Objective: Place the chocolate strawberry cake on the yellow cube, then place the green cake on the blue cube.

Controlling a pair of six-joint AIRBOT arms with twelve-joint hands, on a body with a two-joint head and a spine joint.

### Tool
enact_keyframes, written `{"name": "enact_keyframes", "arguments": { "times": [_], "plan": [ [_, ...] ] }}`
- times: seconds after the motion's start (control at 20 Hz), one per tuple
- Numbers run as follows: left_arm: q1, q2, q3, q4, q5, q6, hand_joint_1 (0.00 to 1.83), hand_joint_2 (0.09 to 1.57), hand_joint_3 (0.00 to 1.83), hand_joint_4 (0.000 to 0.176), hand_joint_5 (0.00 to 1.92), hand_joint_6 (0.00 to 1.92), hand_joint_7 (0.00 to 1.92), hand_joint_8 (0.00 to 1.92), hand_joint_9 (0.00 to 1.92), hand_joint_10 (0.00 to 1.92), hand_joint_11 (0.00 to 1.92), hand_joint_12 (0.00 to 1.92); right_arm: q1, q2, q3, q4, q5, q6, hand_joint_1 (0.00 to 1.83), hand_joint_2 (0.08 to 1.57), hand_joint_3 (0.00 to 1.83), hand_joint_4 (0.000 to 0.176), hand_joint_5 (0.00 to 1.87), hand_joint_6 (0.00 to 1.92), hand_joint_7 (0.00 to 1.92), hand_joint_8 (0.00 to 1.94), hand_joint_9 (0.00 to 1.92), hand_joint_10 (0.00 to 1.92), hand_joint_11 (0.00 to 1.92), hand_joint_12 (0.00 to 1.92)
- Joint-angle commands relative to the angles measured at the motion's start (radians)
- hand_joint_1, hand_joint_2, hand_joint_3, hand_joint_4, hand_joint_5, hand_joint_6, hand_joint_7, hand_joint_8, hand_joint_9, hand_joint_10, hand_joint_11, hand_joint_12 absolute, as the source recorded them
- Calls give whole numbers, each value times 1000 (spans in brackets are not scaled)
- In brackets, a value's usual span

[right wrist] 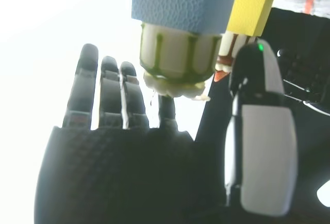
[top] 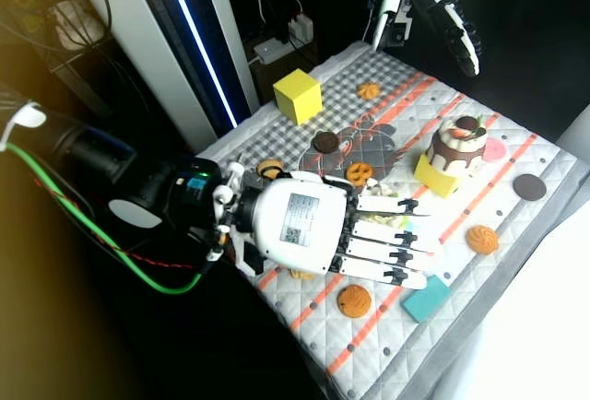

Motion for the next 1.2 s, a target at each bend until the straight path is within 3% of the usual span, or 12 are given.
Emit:
{"name": "enact_keyframes", "arguments": {
  "times": [0.0, 0.05, 0.15, 0.45, 0.65, 0.75, 0.8, 0.85, 1.0, 1.1, 1.15],
  "plan": [
    [-4, -4, 0, 14, -126, -8, 909, 905, 6, 113, 0, 0, 0, 0, 0, 0, 0, 0, 17, 1, 3, 15, 118, 3, 333, 1044, 4, 176, 0, 0, 0, 0, 0, 0, 0, 0],
    [-3, -5, 0, 13, -126, -8, 901, 900, 3, 117, 0, 0, 0, 0, 0, 0, 0, 0, 17, 2, 3, 15, 118, 3, 325, 1054, 7, 176, 0, 0, 0, 0, 0, 0, 0, 0],
    [-1, -5, -1, 12, -126, -8, 887, 901, 3, 101, 0, 0, 0, 0, 0, 0, 0, 0, 18, 3, 3, 15, 118, 3, 331, 1059, 6, 176, 0, 0, 0, 0, 0, 0, 0, 0],
    [9, -9, 0, 1, -126, -8, 899, 909, 5, 88, 0, 0, 0, 0, 0, 0, 0, 0, 29, 6, 0, 15, 143, -4, 252, 1033, 0, 176, 0, 0, 0, 0, 0, 0, 0, 0],
    [16, -10, 1, -10, -127, -8, 905, 914, 6, 117, 0, 0, 0, 0, 0, 0, 0, 0, 35, 33, -17, 34, 202, -4, 117, 1001, 0, 176, 0, 0, 0, 0, 0, 0, 0, 0],
    [16, -6, 1, -11, -134, -12, 869, 910, 3, 117, 0, 0, 0, 0, 0, 0, 0, 0, 10, 85, -75, 92, 304, -55, 103, 983, 0, 176, 0, 0, 0, 0, 0, 0, 0, 0],
    [18, -3, 3, -10, -145, -28, 865, 913, 4, 117, 0, 0, 0, 0, 0, 0, 0, 0, -11, 116, -117, 114, 361, -88, 73, 977, 0, 176, 0, 0, 0, 0, 0, 0, 0, 0],
    [22, -1, 12, -4, -163, -66, 863, 902, 0, 140, 0, 0, 0, 0, 0, 0, 0, 0, -47, 149, -157, 133, 432, -97, 80, 1002, 0, 176, 0, 0, 0, 0, 0, 0, 0, 0],
    [43, 6, 37, 22, -265, -191, 824, 909, 3, 174, 0, 0, 0, 0, 0, 0, 0, 0, -227, 236, -274, 206, 700, -93, 178, 1076, 18, 176, 0, 0, 0, 0, 0, 0, 0, 0],
    [45, 22, 29, 49, -340, -207, 768, 869, 0, 176, 0, 0, 0, 0, 0, 0, 0, 0, -357, 271, -343, 232, 866, -64, 116, 1083, 14, 176, 0, 0, 0, 0, 0, 0, 0, 0],
    [45, 26, 27, 61, -367, -220, 732, 866, 0, 176, 0, 0, 0, 0, 0, 0, 0, 0, -397, 275, -356, 243, 917, -45, 297, 1099, 12, 176, 0, 0, 0, 0, 0, 0, 0, 0]
  ]
}}
